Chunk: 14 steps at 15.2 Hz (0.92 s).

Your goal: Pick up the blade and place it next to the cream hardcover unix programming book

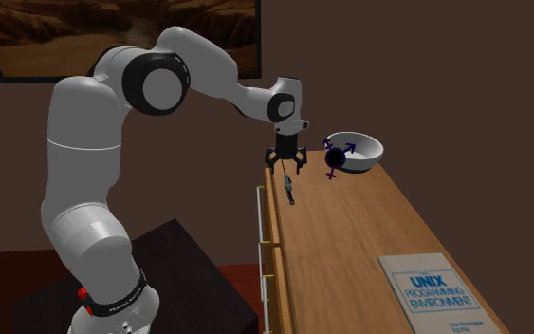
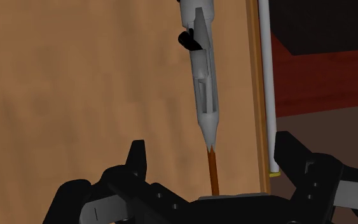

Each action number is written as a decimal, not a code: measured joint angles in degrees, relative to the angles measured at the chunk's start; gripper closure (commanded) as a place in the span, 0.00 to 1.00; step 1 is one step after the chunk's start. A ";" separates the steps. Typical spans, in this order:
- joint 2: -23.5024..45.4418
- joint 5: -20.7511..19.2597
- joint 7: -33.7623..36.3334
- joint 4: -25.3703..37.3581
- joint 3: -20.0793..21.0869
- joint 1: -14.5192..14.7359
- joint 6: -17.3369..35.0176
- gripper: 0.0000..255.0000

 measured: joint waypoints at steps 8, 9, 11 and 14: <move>0.01 0.00 0.00 -0.02 0.00 0.00 0.04 1.00; 0.01 0.00 0.00 -0.02 0.00 0.00 0.04 1.00; 0.01 0.00 0.00 -0.02 0.00 0.00 0.04 1.00; 0.01 0.00 0.00 -0.02 0.01 0.00 0.05 1.00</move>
